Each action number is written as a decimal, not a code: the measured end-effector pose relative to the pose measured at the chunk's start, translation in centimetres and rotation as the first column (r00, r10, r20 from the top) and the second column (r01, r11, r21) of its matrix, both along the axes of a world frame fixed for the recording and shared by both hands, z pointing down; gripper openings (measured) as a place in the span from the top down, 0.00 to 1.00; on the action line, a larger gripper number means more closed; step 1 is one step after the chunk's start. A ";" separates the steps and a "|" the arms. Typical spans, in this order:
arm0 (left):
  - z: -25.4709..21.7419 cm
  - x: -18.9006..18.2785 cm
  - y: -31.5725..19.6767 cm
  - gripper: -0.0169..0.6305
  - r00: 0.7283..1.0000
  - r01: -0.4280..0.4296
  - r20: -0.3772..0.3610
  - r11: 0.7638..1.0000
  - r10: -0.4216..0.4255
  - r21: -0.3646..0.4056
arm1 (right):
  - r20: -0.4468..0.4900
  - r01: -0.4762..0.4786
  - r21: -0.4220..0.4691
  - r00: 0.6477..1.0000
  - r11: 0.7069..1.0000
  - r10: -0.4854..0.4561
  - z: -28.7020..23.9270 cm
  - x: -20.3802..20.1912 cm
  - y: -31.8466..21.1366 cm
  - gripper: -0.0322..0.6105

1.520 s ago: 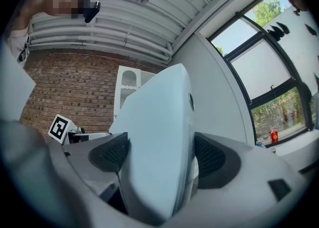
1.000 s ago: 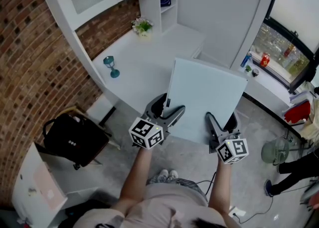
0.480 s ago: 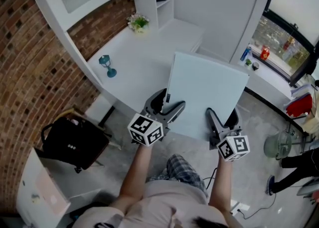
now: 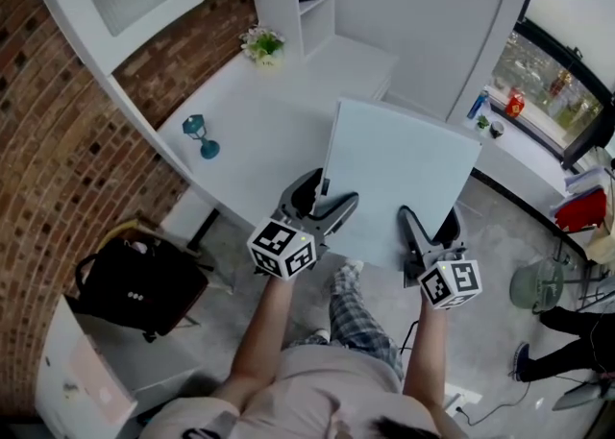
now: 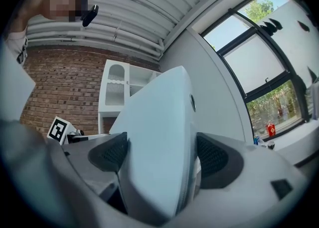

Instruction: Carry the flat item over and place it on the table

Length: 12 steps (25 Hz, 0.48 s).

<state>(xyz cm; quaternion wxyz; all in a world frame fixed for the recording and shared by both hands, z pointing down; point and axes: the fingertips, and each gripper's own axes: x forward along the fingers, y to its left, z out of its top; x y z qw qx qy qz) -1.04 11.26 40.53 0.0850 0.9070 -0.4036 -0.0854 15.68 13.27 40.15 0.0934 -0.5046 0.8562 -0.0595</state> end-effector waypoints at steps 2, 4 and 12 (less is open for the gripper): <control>0.4 0.2 -1.7 0.45 1.000 0.000 0.002 1.000 0.000 -0.005 | 0.002 0.001 -0.003 1.000 1.000 -0.001 0.4 0.1 -1.7 0.27; 0.5 0.4 -3.9 0.45 1.000 0.006 0.006 1.000 -0.006 -0.006 | 0.006 0.003 -0.007 1.000 1.000 -0.003 0.6 0.4 -3.9 0.27; 1.1 2.0 -19.1 0.45 0.998 0.063 0.027 0.998 -0.063 0.030 | 0.031 0.046 0.035 0.998 0.998 -0.047 1.5 2.0 -20.0 0.27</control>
